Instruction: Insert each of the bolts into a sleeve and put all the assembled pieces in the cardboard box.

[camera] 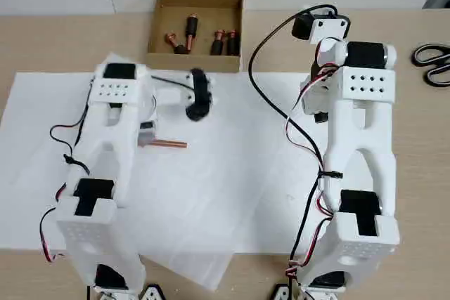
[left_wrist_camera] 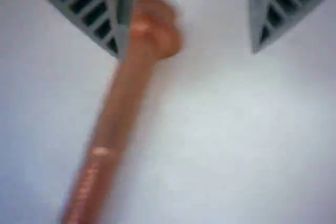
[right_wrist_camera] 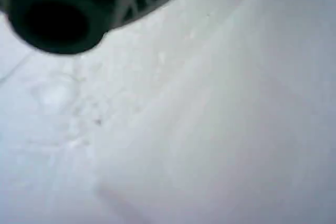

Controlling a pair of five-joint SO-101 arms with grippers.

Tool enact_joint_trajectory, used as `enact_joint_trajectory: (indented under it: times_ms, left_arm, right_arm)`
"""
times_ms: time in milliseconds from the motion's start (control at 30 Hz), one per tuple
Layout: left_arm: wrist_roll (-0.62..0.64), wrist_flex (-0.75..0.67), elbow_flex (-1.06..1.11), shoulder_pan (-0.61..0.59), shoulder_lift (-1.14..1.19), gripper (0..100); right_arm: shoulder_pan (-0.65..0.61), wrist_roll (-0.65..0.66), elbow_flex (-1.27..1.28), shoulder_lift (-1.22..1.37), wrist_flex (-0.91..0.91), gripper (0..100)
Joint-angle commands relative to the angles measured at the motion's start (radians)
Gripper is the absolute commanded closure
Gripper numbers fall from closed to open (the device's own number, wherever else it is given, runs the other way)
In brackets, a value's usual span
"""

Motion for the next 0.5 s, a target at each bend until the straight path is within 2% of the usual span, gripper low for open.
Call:
enact_joint_trajectory:
  times_ms: [0, 100, 233, 367, 467]
  left_arm:
    - [0.089, 0.117, -0.185, -0.02, -0.011, 85]
    - [0.216, 0.29, -0.32, -0.034, -0.011, 85]
    - [0.494, 0.282, -0.34, -0.061, -0.061, 85]
    - [0.789, 0.282, -0.332, -0.081, -0.203, 85]
    - [0.964, 0.284, -0.331, -0.081, -0.318, 85]
  right_arm:
    - [0.008, 0.012, -0.044, -0.07, -0.001, 99.5]
    - [0.008, 0.012, -0.044, -0.07, -0.001, 99.5]
    - [0.008, 0.012, -0.044, -0.07, -0.001, 99.5]
    - [0.008, 0.012, -0.044, -0.07, -0.001, 99.5]
    - [0.008, 0.012, -0.044, -0.07, -0.001, 99.5]
